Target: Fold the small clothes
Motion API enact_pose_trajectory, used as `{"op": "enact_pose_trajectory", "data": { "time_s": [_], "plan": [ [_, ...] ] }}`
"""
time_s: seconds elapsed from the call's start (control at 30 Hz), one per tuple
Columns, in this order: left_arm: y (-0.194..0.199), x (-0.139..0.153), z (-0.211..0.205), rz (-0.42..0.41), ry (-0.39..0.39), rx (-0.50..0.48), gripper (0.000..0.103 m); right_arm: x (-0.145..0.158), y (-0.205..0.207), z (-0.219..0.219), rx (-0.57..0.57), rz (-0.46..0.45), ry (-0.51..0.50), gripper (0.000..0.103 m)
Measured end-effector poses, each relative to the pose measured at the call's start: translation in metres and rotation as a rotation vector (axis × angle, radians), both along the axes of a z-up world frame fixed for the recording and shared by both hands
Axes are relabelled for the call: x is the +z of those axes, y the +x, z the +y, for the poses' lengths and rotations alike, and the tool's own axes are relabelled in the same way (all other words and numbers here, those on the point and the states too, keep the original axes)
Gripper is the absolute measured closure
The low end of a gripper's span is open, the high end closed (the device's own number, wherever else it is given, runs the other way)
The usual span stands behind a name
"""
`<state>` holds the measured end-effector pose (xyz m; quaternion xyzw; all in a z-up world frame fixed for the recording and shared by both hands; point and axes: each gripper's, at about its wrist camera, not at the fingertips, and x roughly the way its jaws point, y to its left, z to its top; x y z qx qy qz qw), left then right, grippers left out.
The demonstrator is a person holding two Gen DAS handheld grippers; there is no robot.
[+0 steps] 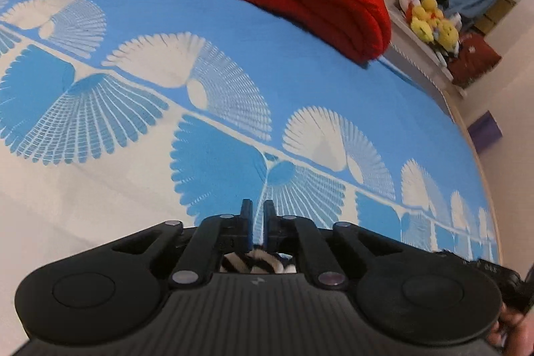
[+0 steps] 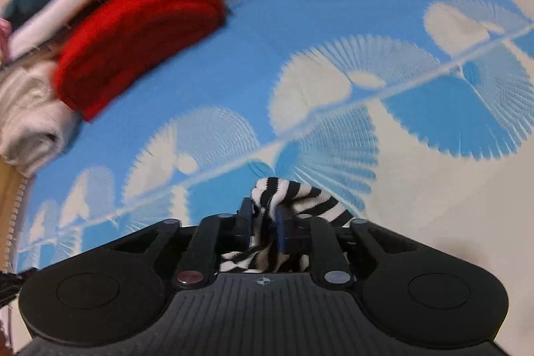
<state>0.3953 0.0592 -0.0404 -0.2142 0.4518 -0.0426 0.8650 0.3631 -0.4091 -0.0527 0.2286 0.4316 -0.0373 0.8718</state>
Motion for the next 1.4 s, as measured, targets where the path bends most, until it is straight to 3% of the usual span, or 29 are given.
{"op": "enact_pose_trajectory", "data": {
  "time_s": [0.07,0.13,0.23,0.27,0.43,0.53,0.7,0.73,0.77,0.8,0.83,0.9,1.0,1.03,1.1,1.2,1.27,1.33,1.4],
  "plan": [
    [-0.001,0.000,0.002,0.005,0.020,-0.035,0.088,-0.001,-0.001,-0.004,-0.028,0.020,-0.026,0.068],
    [-0.001,-0.003,0.008,0.030,0.033,-0.049,0.085,0.004,-0.004,-0.012,-0.035,0.009,-0.021,0.063],
    [-0.002,-0.013,0.023,0.095,0.036,-0.056,0.060,0.008,-0.009,-0.023,0.002,0.003,-0.045,0.053],
    [-0.003,-0.016,0.027,0.112,0.044,-0.061,0.055,0.007,-0.012,-0.028,0.010,0.012,-0.056,0.050],
    [-0.007,-0.029,0.030,0.187,0.100,-0.136,0.045,-0.006,-0.024,-0.056,0.032,0.079,-0.032,0.047],
    [-0.011,-0.037,0.018,0.202,0.160,-0.206,0.045,-0.017,-0.026,-0.058,0.079,0.122,-0.024,0.038],
    [-0.015,-0.041,-0.005,0.114,0.257,-0.266,0.047,-0.033,-0.024,-0.029,0.222,0.164,-0.152,0.040],
    [-0.015,-0.040,-0.008,0.097,0.254,-0.279,0.060,-0.034,-0.023,-0.027,0.229,0.162,-0.154,0.047],
    [-0.015,-0.039,-0.009,0.087,0.242,-0.295,0.091,-0.034,-0.021,-0.026,0.229,0.156,-0.139,0.067],
    [-0.014,-0.040,-0.010,0.087,0.227,-0.315,0.102,-0.033,-0.020,-0.026,0.226,0.150,-0.120,0.080],
    [-0.014,-0.039,-0.010,0.082,0.222,-0.327,0.101,-0.032,-0.019,-0.026,0.222,0.145,-0.100,0.098],
    [-0.013,-0.031,-0.008,0.035,0.264,-0.297,0.102,-0.023,-0.017,-0.029,0.199,0.099,-0.055,0.098],
    [-0.010,-0.017,0.016,-0.033,0.217,-0.132,0.102,-0.003,-0.015,-0.033,0.139,-0.017,-0.028,0.098],
    [-0.010,-0.016,0.019,-0.045,0.235,-0.085,0.102,0.001,-0.015,-0.035,0.120,-0.043,-0.019,0.098],
    [-0.009,-0.021,0.020,-0.035,0.264,-0.051,0.102,-0.001,-0.012,-0.034,0.086,-0.035,-0.050,0.097],
    [-0.003,-0.044,0.007,0.071,0.305,-0.117,0.100,-0.019,-0.006,-0.021,0.124,0.066,-0.137,0.089],
    [-0.002,-0.048,0.003,0.120,0.361,-0.130,0.084,-0.033,-0.004,-0.012,0.174,0.152,-0.194,0.073],
    [-0.005,-0.038,0.009,0.117,0.340,-0.108,0.072,-0.036,-0.010,-0.012,0.193,0.181,-0.195,0.070],
    [-0.012,-0.021,0.016,0.075,0.284,-0.092,0.071,-0.030,-0.018,-0.018,0.187,0.169,-0.150,0.068]
  ]
}}
